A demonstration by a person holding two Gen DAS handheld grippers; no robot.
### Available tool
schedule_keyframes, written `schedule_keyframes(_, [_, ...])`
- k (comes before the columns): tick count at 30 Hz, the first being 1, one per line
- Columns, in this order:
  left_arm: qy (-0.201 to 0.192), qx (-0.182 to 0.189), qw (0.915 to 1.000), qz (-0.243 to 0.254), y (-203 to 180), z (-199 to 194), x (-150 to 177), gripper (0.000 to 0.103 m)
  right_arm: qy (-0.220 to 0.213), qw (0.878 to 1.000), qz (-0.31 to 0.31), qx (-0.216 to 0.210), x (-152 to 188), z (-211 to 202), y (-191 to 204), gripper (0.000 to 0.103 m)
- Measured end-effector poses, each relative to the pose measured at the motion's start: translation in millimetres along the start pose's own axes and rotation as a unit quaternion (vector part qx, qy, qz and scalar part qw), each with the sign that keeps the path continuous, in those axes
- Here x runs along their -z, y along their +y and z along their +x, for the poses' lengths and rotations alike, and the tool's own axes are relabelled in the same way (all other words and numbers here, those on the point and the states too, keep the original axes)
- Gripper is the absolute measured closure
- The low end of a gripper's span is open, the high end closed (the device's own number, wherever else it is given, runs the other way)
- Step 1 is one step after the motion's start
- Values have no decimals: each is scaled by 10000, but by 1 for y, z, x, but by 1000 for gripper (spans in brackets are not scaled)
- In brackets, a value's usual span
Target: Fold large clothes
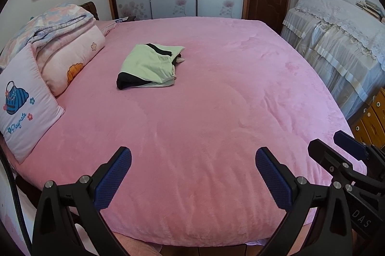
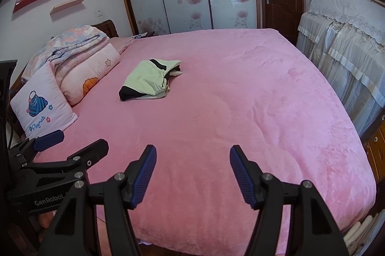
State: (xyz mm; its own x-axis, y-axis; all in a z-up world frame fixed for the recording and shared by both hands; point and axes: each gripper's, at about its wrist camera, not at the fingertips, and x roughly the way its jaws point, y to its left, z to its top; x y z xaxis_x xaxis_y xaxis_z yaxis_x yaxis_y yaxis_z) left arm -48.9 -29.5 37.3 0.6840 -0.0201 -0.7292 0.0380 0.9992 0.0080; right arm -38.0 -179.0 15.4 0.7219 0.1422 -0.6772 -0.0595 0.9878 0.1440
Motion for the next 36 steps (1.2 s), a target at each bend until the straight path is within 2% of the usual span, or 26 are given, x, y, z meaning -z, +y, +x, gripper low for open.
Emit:
schedule_keyframes(25, [141,278,9995,56,-11,22,-16,1,-28,9997,231,54,-6,8,-14,39])
schedule_keyframes(36, [133,205,9996,106,-12,26,-19,1,-7,9997,232,13,-6,12,-16,39])
